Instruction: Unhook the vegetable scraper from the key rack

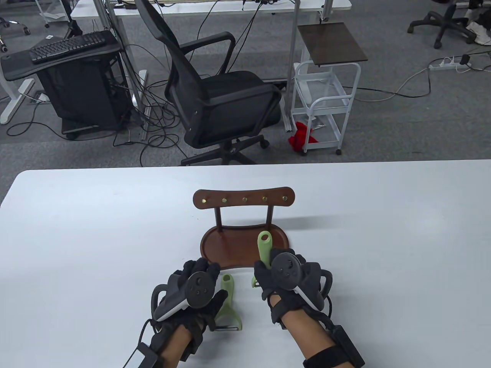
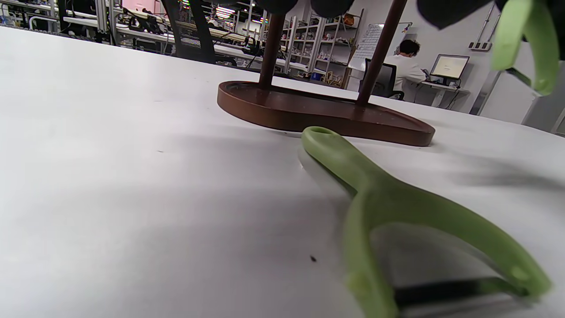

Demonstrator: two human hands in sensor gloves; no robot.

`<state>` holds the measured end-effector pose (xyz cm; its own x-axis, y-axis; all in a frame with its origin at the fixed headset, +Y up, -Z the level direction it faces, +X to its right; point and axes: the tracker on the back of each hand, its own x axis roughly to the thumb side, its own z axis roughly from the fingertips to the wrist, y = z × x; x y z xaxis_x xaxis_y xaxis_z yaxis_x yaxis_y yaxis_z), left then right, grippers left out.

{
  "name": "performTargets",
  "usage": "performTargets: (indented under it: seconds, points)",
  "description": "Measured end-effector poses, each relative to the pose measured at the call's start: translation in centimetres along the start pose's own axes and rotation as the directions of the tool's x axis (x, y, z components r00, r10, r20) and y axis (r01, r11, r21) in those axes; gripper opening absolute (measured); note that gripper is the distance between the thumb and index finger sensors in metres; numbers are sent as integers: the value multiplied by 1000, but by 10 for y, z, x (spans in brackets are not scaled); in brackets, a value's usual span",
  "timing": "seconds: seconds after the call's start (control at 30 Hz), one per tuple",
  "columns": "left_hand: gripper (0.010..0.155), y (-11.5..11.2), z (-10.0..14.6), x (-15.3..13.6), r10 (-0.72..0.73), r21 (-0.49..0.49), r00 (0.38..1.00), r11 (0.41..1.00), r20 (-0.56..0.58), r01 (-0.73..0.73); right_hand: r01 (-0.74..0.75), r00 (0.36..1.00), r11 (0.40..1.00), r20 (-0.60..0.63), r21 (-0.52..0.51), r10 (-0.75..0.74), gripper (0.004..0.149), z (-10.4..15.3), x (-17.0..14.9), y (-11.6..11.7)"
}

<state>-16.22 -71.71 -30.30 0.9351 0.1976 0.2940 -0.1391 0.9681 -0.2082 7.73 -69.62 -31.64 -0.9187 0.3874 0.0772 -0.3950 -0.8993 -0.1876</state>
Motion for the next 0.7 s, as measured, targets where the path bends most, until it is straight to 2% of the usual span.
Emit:
performTargets:
  seconds: [0.1, 0.23, 0.27, 0.37, 0.7]
  points:
    - [73, 0, 2, 4, -6, 3, 1000, 1000, 8, 6, 5, 1000, 1000, 30, 7, -5, 53, 11, 0, 2]
    - [73, -1, 4, 7, -9, 16, 1000, 1000, 17, 9, 84, 996, 996, 27, 13, -84, 53, 24, -8, 10]
    - [72, -2, 5, 8, -11, 14, 1000, 1000, 20, 11, 87, 996, 995, 21, 45, -88, 53, 25, -9, 13]
    - [72, -5, 5, 7, -12, 1, 1000, 1000, 8, 12, 34, 999, 997, 28, 65, -36, 53, 30, -13, 17]
    - [72, -14, 8, 2, -20, -29, 1000, 999, -23, 20, -111, 992, 962, -29, 249, 122, 54, 32, -26, 40]
